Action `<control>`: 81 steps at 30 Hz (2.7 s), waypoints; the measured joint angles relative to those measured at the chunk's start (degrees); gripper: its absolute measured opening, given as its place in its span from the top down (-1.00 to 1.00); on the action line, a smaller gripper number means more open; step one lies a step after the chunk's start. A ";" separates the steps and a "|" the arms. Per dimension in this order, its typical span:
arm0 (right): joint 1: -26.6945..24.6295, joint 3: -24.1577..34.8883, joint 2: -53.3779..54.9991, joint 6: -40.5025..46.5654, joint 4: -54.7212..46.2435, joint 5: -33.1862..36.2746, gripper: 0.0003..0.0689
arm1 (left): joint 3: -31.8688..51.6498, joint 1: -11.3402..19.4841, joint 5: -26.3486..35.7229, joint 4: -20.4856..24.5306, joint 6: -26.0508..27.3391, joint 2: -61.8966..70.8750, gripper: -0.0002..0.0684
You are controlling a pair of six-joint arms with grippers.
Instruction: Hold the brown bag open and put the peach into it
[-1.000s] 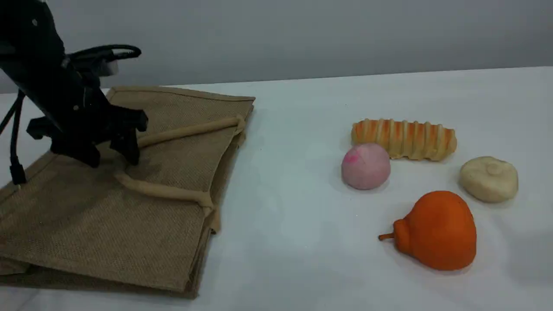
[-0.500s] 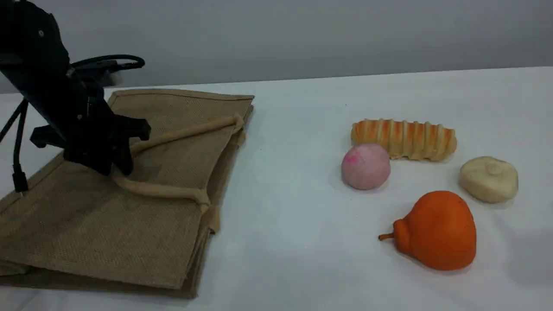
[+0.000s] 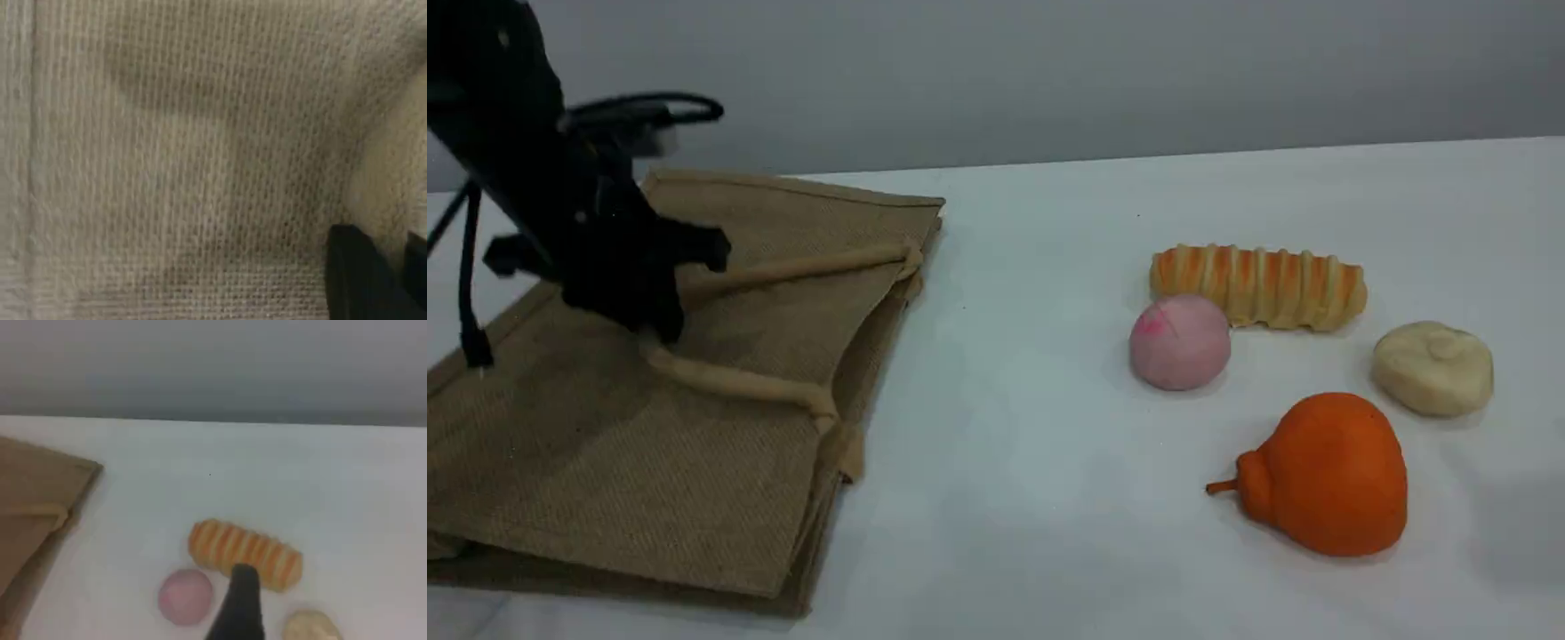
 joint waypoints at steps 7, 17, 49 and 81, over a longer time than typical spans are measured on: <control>0.00 0.00 0.05 0.00 0.00 -0.06 -0.70 | -6.47 0.00 13.04 0.00 9.73 -5.11 0.72; 0.00 0.00 0.34 -0.66 0.10 0.93 -0.70 | -18.27 0.00 32.65 -7.46 24.70 -7.82 0.72; 11.74 0.00 32.23 -12.18 7.17 -1.35 -0.70 | -36.49 -4.56 44.00 -18.52 55.94 -9.97 0.73; 18.11 -9.05 54.48 -12.29 12.06 -17.04 -0.70 | -39.88 -5.61 43.97 -24.16 63.06 -11.09 0.73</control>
